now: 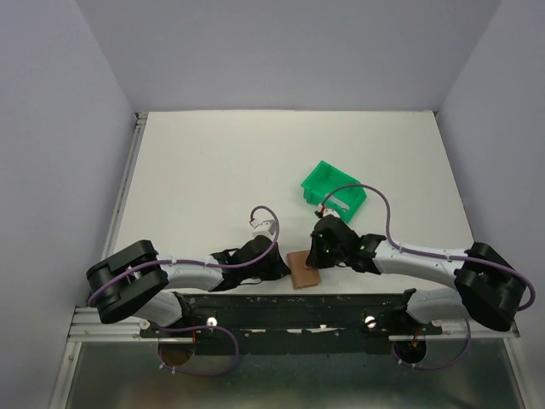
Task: Put the credit cards into the card holder
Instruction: Close the card holder at the corner of the board.
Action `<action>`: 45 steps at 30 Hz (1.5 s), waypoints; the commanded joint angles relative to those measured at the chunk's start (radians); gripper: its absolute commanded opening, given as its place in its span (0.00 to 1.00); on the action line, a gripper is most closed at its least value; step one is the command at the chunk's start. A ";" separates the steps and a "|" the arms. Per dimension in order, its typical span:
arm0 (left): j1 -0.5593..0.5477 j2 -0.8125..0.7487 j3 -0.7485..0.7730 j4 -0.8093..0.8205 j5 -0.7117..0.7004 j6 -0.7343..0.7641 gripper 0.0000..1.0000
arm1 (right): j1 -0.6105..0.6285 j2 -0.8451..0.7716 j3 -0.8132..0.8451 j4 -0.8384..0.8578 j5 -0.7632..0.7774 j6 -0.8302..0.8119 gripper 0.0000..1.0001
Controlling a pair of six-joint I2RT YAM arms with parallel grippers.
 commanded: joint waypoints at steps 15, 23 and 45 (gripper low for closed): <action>-0.007 0.024 0.004 -0.012 0.014 0.003 0.00 | 0.013 -0.087 -0.040 -0.040 0.038 0.009 0.18; -0.007 0.026 0.004 -0.012 0.014 0.003 0.00 | 0.015 -0.109 -0.038 -0.063 0.046 0.010 0.20; -0.008 0.026 0.005 -0.012 0.017 0.003 0.00 | 0.013 -0.182 -0.078 -0.064 0.032 0.022 0.22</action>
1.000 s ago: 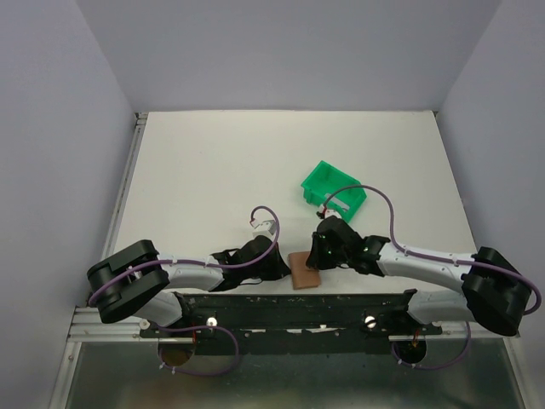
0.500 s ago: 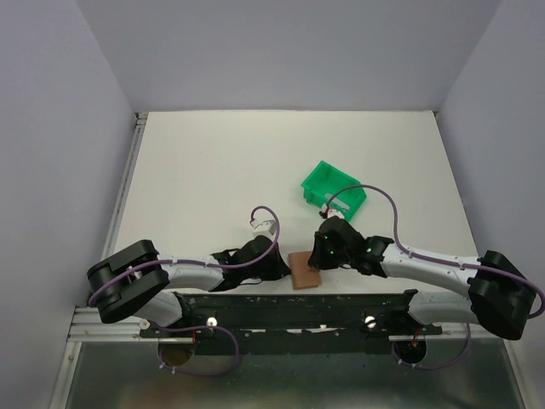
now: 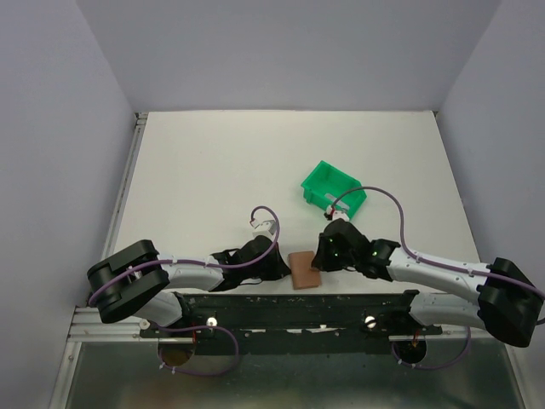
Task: Put the credit cards into the card holder
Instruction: Close the card holder at the corner of the board.
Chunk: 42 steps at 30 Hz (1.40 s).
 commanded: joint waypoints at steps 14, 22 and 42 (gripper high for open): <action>-0.005 0.016 0.010 -0.035 0.013 0.008 0.00 | 0.005 0.014 -0.017 0.053 -0.058 0.007 0.22; -0.006 0.017 0.007 -0.035 0.011 0.008 0.00 | 0.007 0.038 -0.016 0.057 -0.064 0.007 0.22; -0.005 0.017 0.001 -0.029 0.013 0.005 0.00 | 0.007 0.087 -0.007 0.103 -0.076 0.013 0.22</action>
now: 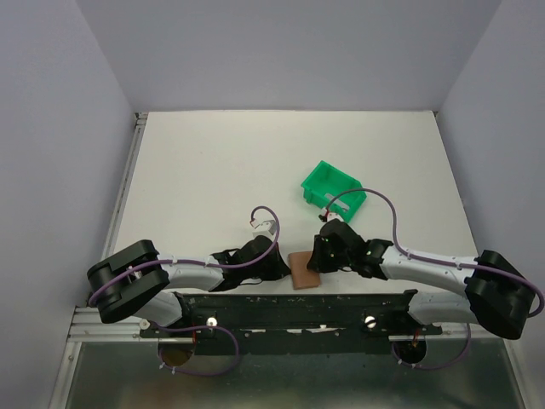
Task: Put the credit cards into the card holder
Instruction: Close the card holder at the corner of the board.
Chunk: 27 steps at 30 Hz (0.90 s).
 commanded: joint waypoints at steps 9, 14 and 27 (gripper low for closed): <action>-0.005 0.025 0.002 -0.024 0.016 0.005 0.00 | 0.007 0.048 0.015 0.026 -0.054 0.006 0.20; -0.006 0.028 0.002 -0.018 0.019 0.002 0.00 | 0.005 0.073 0.040 -0.016 -0.043 -0.004 0.18; -0.005 0.029 -0.001 -0.013 0.019 0.003 0.00 | 0.016 0.162 0.103 -0.131 -0.027 -0.031 0.14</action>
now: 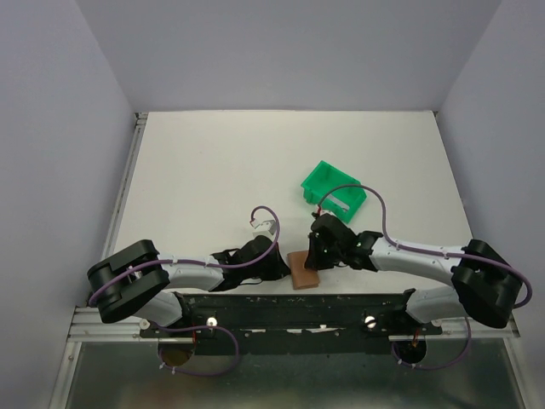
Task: Put the credit cards into the card holder
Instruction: Close the card holder at the corner of the board.
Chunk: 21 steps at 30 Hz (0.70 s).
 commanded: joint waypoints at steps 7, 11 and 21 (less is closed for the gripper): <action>-0.006 0.032 -0.001 -0.012 0.020 0.002 0.00 | 0.075 0.084 0.027 -0.109 0.059 -0.021 0.14; -0.006 0.029 -0.001 -0.014 0.020 0.002 0.00 | 0.109 0.092 0.027 -0.128 0.102 0.000 0.14; -0.006 0.029 0.002 -0.018 0.018 0.003 0.00 | 0.163 0.123 0.016 -0.181 0.172 0.042 0.14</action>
